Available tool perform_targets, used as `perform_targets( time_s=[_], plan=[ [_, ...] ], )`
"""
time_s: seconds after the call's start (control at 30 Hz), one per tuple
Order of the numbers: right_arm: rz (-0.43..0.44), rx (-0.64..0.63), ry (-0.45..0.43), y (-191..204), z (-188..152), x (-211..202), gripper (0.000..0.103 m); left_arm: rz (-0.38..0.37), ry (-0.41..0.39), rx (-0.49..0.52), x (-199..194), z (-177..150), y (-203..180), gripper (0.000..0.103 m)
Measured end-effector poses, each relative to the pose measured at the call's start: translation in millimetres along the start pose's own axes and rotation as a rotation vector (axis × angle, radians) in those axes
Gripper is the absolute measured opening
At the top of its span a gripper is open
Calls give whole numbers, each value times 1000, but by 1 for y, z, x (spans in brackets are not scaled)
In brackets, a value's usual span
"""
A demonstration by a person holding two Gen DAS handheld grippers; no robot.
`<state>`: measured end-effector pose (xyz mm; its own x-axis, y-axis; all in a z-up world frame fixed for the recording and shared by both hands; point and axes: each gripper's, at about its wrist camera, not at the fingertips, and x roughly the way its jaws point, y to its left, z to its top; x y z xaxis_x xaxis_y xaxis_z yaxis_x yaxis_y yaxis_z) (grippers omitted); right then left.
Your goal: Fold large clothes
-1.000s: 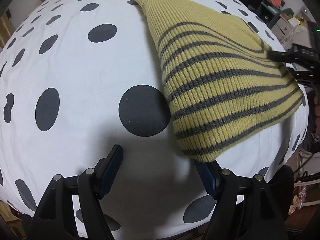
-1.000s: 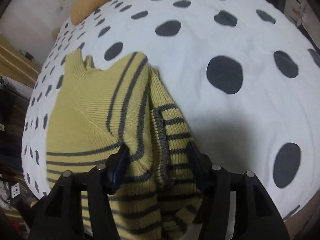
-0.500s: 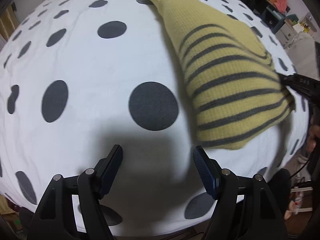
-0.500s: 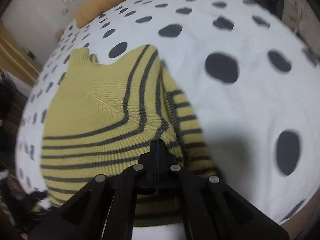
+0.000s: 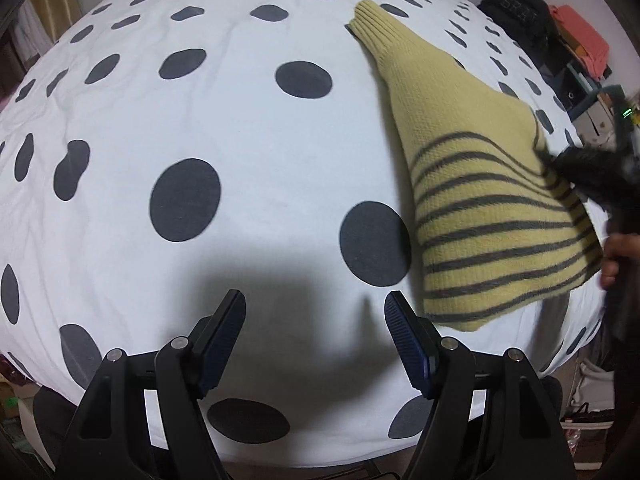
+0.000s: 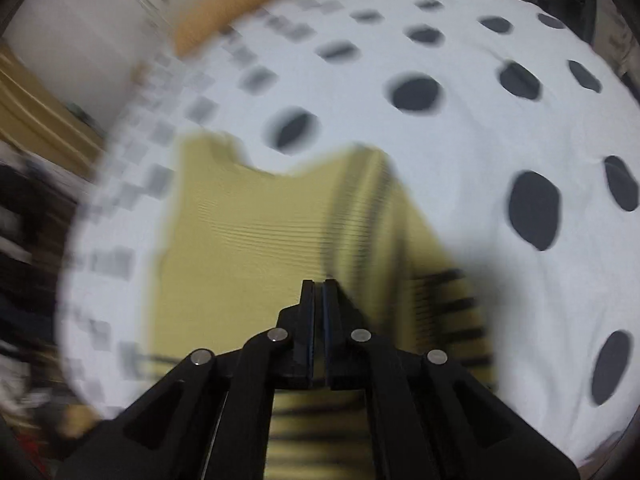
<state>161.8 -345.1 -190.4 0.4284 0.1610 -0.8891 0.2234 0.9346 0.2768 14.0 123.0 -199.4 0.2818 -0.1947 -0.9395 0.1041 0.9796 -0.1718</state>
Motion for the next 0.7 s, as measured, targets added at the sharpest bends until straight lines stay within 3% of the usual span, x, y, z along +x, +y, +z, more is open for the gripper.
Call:
perform_targets(
  time_s=[0.07, 0.2, 0.3, 0.37, 0.43, 0.5, 0.57, 0.63, 0.67, 0.7],
  plan=[
    [-66, 18, -23, -21, 1, 17, 0, 2, -16, -7, -7, 4, 2, 72],
    [-16, 60, -55, -20, 0, -13, 1, -39, -55, -22, -24, 17, -1, 72],
    [48, 10, -120, 4, -26, -59, 3, -97, -70, -8, -28, 27, -24, 72],
    [64, -22, -92, 11, -56, -65, 3, -110, -69, 25, -26, 29, -44, 72],
    [-9, -42, -34, 1, -81, -46, 0, -112, -67, 49, -25, 25, -52, 72],
    [24, 17, -21, -25, -93, -27, 0, -118, -57, 53, -16, 29, -66, 72],
    [80, 96, -30, -34, -88, -41, 0, -133, -58, 41, -16, 30, -62, 73],
    [180, 137, -101, -35, -86, -74, 13, -173, -58, 8, -14, 39, -53, 79],
    [192, 146, -127, -35, -89, -87, 41, -200, -56, -18, -11, 48, -46, 81],
    [192, 160, -152, -38, -94, -99, 62, -228, -55, -47, -8, 58, -39, 82]
  ],
)
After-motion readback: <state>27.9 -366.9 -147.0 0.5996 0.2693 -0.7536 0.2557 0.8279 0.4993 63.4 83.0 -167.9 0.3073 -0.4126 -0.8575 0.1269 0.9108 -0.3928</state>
